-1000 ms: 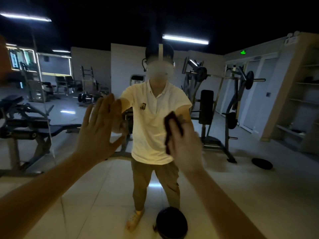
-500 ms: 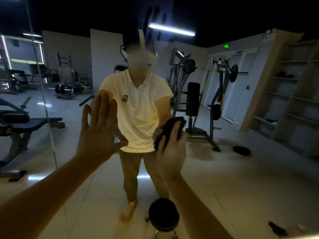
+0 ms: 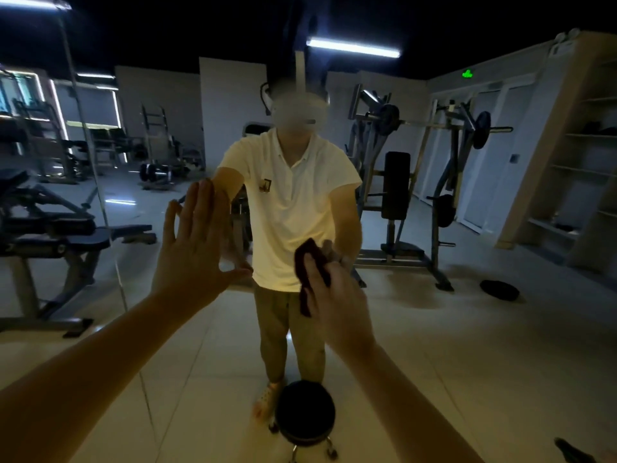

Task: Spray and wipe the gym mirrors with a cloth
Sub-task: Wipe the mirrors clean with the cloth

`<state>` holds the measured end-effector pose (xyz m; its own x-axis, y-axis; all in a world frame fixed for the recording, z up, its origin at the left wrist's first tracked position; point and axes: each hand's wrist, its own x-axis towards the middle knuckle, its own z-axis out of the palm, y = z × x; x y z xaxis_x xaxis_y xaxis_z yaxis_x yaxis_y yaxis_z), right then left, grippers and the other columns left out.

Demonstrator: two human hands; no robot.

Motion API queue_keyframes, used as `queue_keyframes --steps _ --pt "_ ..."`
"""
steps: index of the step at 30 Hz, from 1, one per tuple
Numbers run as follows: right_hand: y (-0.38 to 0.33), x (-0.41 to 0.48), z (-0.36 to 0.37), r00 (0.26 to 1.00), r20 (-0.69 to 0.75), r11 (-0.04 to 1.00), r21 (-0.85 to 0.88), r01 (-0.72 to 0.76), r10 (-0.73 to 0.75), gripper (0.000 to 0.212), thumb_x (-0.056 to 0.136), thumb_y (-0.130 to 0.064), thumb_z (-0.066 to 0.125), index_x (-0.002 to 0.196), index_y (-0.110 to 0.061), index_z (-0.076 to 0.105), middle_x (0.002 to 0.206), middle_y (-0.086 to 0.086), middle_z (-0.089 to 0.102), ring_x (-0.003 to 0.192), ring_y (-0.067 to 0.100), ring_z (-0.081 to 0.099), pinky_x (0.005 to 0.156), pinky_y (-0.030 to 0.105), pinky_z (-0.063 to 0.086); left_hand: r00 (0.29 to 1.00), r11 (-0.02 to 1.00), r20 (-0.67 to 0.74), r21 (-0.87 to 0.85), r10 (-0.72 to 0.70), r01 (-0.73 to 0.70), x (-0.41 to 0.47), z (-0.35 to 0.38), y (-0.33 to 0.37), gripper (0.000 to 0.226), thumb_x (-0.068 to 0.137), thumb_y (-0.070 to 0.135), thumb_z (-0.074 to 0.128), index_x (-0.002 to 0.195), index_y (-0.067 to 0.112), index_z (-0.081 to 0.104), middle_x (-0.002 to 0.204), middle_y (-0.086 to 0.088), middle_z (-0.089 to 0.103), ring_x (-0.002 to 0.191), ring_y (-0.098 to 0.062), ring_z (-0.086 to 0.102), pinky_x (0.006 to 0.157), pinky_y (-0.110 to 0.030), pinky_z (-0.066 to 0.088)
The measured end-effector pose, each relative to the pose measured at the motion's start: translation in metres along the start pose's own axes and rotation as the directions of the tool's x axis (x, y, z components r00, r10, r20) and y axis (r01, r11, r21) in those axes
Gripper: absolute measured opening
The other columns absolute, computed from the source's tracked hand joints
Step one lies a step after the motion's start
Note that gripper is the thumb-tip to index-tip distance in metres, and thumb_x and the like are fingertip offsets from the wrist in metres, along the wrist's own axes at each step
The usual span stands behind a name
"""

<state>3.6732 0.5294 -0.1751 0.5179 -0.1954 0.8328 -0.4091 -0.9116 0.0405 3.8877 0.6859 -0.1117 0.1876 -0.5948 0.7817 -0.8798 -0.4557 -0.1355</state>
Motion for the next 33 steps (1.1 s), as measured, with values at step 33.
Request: queue_keyframes --steps 33 --pt "-0.017 0.138 -0.066 0.594 -0.312 0.647 0.096 -0.757 0.741 0.061 0.107 -0.023 0.049 0.162 -0.014 0.025 0.142 0.022 0.039 0.099 0.039 0.063 0.085 0.045 0.055 0.941 0.976 -0.273 -0.029 0.200 -0.216 0.068 -0.046 -0.125 0.105 0.097 0.073 0.046 0.165 -0.001 0.012 0.173 -0.024 0.007 0.161 -0.038 0.007 0.128 -0.061 0.017"
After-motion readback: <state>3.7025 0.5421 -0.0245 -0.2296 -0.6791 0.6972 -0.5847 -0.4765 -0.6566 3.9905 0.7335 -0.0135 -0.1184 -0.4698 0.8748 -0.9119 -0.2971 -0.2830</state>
